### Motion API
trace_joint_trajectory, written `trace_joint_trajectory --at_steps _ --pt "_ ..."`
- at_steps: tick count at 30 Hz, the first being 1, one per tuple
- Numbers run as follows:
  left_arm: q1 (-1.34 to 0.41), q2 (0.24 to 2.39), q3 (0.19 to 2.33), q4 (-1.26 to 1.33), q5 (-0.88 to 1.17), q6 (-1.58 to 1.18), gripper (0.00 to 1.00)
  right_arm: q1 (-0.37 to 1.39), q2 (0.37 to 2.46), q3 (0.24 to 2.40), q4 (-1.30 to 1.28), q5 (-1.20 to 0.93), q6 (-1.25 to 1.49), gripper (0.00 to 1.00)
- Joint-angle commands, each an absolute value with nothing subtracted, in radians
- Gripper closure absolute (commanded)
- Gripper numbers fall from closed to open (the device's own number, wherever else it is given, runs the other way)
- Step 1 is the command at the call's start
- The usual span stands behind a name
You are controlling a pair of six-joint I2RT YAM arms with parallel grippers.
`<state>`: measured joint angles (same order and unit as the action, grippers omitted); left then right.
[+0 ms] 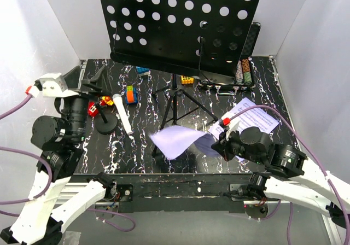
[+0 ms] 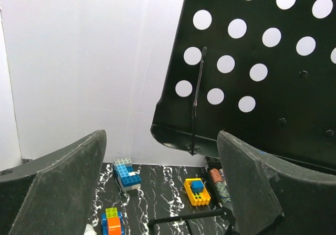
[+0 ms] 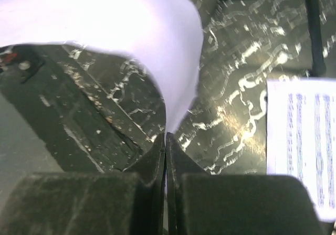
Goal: Pack up the instrument practice props
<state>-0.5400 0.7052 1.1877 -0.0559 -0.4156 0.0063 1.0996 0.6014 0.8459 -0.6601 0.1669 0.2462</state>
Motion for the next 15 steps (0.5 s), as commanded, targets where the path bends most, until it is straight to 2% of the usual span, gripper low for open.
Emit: trace_joint_trajectory --at_steps 1,9,15 --pt "-0.537 0.673 1.172 -0.214 -0.413 -0.104 0.14 1.043 0.567 0.802 -0.673 0.322 0.417 0.99" --pt "-0.537 0.621 1.14 -0.265 -0.385 -0.205 0.15 0.652 0.552 0.729 -0.635 -0.036 0.506 0.99" --pt "-0.537 0.62 1.14 -0.278 -0.364 -0.248 0.14 0.252 0.551 0.765 -0.607 -0.312 0.535 0.99"
